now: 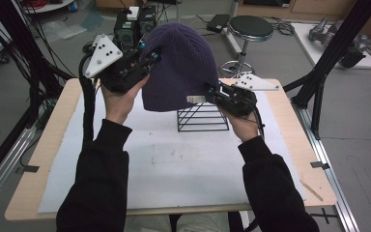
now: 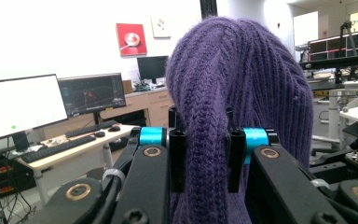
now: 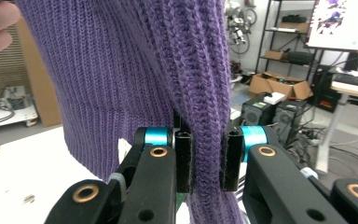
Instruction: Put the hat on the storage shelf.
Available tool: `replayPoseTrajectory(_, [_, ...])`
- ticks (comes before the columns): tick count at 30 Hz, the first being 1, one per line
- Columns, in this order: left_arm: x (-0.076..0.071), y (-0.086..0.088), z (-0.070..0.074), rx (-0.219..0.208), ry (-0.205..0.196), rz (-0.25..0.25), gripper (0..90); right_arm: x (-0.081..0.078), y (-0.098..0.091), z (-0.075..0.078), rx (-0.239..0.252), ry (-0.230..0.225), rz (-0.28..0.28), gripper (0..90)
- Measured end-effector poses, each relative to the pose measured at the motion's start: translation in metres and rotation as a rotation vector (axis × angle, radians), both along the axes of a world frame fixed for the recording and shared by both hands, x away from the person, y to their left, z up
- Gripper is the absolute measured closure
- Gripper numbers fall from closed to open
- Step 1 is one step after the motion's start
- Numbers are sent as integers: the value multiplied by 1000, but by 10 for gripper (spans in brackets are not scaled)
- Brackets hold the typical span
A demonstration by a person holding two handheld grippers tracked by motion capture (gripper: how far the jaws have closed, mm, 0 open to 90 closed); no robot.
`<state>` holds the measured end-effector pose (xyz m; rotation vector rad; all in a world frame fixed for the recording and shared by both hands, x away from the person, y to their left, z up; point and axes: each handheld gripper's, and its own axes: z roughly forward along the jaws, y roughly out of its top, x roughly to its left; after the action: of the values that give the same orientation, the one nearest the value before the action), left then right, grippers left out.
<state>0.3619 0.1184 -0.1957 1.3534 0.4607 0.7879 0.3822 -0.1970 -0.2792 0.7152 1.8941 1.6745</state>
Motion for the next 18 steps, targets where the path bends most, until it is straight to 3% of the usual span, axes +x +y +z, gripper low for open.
replayPoseTrajectory(10, [16,-21,7,9,0,7,779,16,-16,10,-5,-2,-73,808])
replayPoseTrajectory(18, [28,-42,6,52,8,6,778,24,-33,9,-10,25,-135,808])
